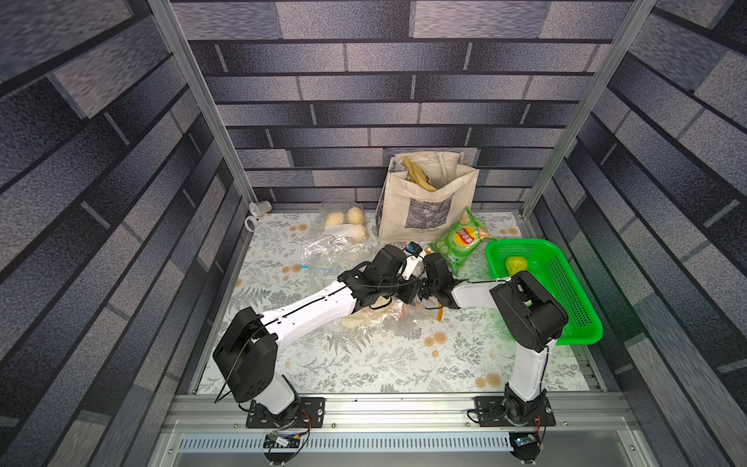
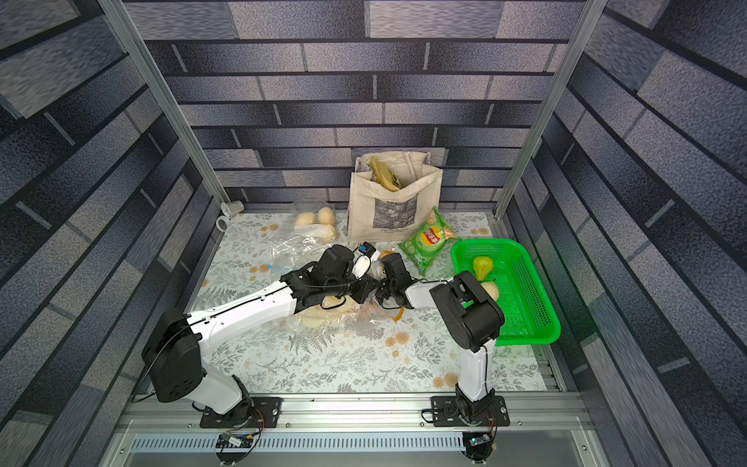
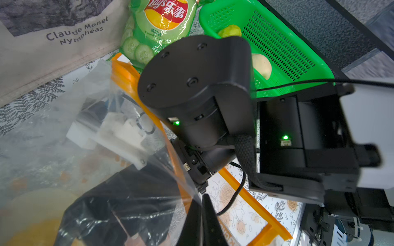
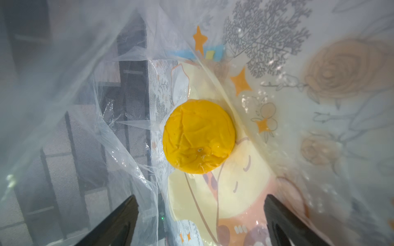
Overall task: Open the zip-top bag and take out the pear
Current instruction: Pick up the pear from the zipper food storage bag.
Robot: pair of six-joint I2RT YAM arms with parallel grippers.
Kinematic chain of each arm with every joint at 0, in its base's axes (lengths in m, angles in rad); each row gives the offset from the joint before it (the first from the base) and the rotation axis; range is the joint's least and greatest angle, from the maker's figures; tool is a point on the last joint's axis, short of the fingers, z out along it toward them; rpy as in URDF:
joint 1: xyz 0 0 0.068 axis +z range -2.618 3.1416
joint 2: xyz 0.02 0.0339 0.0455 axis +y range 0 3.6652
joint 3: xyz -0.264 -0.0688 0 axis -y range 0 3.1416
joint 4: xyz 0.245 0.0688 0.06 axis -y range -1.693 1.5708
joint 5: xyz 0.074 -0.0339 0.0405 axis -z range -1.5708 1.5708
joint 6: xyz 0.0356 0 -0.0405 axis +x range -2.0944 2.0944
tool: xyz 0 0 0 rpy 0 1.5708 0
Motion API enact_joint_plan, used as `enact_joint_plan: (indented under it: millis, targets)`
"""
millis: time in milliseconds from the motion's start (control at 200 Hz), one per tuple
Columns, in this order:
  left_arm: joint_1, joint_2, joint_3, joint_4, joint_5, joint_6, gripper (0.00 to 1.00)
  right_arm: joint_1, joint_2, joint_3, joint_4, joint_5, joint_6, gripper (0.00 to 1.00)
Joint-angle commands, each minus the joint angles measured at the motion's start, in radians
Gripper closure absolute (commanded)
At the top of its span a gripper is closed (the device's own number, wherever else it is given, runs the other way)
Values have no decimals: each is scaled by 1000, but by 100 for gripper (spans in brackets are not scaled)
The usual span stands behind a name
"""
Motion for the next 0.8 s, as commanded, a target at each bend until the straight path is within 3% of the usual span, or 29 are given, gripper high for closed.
enact_joint_plan:
  millis: [0, 180, 476, 606, 792]
  targets:
    - [-15, -14, 38, 23, 19, 22, 93, 16, 52, 22, 88, 30, 32, 4]
    - [-23, 5, 40, 51, 37, 13, 92, 45, 137, 37, 188, 8, 60, 3]
    - [-32, 31, 64, 72, 48, 12, 92, 71, 265, 25, 420, 8, 148, 12]
    - [-32, 39, 76, 74, 54, 13, 92, 85, 277, 24, 402, 42, 121, 12]
    - [-32, 36, 77, 78, 61, 9, 92, 110, 255, 50, 238, 106, -1, 15]
